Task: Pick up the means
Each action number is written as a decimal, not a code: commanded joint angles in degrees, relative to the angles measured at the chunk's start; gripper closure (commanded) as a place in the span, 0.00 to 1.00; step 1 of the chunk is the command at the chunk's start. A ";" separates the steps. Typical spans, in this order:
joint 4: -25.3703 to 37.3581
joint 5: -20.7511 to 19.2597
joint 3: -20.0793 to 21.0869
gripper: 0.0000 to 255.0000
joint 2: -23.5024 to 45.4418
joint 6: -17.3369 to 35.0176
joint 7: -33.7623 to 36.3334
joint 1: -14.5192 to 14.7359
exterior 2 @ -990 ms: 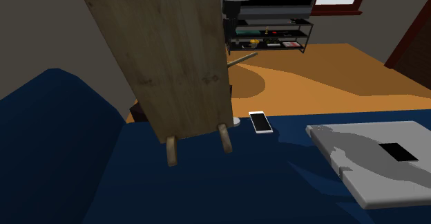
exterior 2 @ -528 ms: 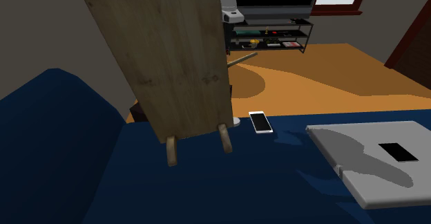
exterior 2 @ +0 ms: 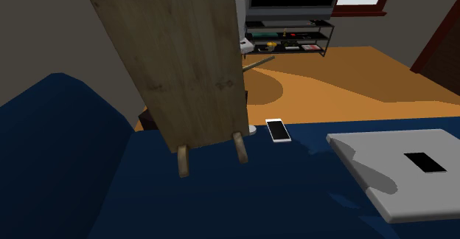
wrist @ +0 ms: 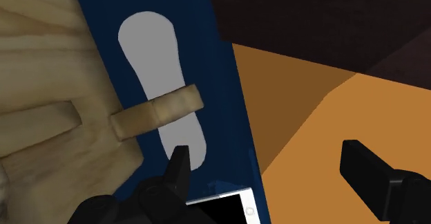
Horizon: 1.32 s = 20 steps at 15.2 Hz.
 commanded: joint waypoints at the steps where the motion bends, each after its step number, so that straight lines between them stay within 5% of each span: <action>1: -1.33 -2.21 -2.75 0.00 2.28 4.22 -3.20 -0.63; 8: -2.39 -8.13 -13.54 0.00 15.77 20.76 -14.36 -1.16; 12: -0.59 -7.62 -20.44 0.00 26.47 30.89 -22.22 1.23; 20: -1.81 -4.32 -23.77 0.00 35.03 40.41 -24.90 4.02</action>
